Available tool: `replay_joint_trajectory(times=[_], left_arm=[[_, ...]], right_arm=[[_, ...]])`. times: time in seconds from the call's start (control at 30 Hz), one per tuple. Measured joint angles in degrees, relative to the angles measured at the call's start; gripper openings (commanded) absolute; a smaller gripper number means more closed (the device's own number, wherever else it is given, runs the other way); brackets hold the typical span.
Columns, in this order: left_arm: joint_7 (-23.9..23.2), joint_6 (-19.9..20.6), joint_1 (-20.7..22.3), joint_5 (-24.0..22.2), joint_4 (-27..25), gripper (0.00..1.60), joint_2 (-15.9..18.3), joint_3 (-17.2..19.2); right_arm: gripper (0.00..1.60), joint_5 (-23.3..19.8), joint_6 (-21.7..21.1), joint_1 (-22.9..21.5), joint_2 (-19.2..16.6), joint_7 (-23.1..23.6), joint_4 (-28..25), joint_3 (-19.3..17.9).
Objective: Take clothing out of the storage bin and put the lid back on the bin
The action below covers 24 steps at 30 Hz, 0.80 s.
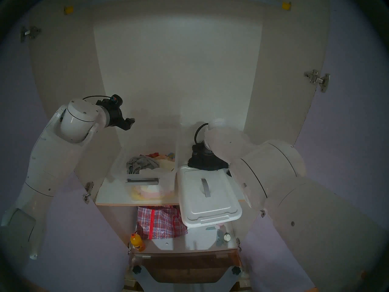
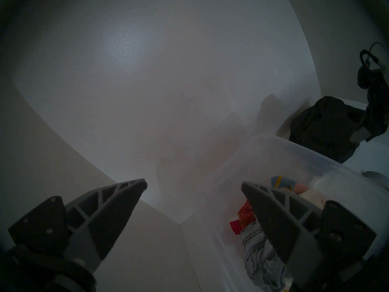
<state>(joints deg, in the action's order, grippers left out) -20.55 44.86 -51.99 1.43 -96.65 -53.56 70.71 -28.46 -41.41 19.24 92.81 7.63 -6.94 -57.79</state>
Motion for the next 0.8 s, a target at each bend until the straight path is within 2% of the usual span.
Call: replay_joint_trajectory(times=[0.23,0.4,0.6,0.8], left_arm=[[0.0,0.0,0.0,0.0,0.0,1.6,0.0,0.0],[0.0,0.0,0.0,0.0,0.0,1.6,0.0,0.0],[0.0,0.0,0.0,0.0,0.0,1.6,0.0,0.0],[0.0,0.0,0.0,0.0,0.0,1.6,0.0,0.0]], right_arm=[[1.6,2.1,-0.3,1.2,-0.8,0.6,0.7,5.4],[1.6,2.3,-1.6,2.7,-1.3,2.5,1.2,6.3],[1.6,2.7,-1.5,7.3,-1.5,5.6,1.1,7.4],[1.6,3.4,-1.1,8.3,-1.9,7.1,0.6,8.3]])
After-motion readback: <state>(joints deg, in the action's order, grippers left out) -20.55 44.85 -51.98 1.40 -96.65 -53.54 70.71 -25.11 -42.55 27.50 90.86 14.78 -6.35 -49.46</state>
